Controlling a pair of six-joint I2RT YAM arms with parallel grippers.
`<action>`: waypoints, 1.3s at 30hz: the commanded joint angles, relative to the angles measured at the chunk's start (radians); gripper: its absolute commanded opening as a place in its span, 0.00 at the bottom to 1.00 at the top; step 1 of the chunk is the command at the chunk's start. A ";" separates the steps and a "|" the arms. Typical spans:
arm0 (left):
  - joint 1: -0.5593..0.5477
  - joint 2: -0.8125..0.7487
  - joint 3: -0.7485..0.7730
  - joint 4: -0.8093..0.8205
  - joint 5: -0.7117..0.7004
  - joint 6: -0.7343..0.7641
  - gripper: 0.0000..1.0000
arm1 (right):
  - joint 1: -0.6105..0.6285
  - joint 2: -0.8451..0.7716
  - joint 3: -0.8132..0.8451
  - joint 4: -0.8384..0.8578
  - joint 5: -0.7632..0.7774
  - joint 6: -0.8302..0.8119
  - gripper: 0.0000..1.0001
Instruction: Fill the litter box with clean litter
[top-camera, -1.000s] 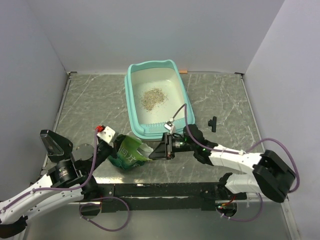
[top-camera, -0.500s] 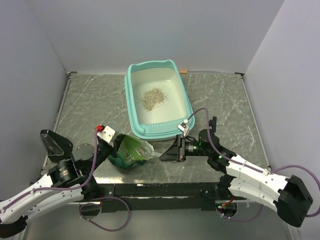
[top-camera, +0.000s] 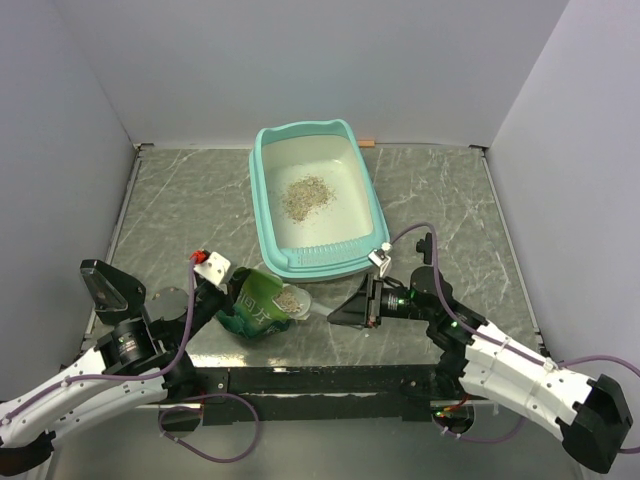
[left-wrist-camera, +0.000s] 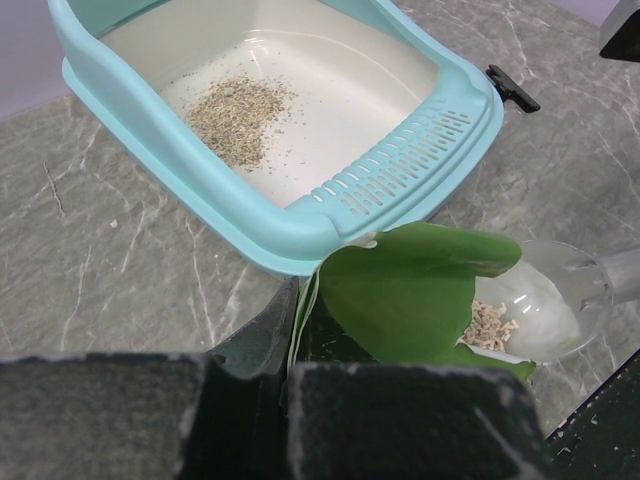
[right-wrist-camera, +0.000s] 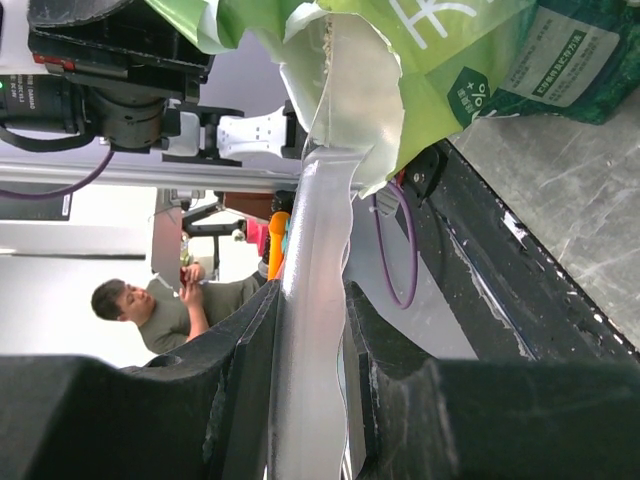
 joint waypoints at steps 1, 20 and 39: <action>-0.001 0.001 0.004 0.081 -0.012 -0.006 0.01 | -0.006 -0.065 0.003 -0.045 -0.009 0.009 0.00; -0.002 -0.014 0.007 0.075 -0.071 -0.009 0.01 | -0.007 -0.312 -0.046 -0.240 0.046 0.050 0.00; -0.002 -0.027 0.007 0.079 -0.070 -0.005 0.01 | -0.007 -0.526 -0.035 -0.438 0.183 0.136 0.00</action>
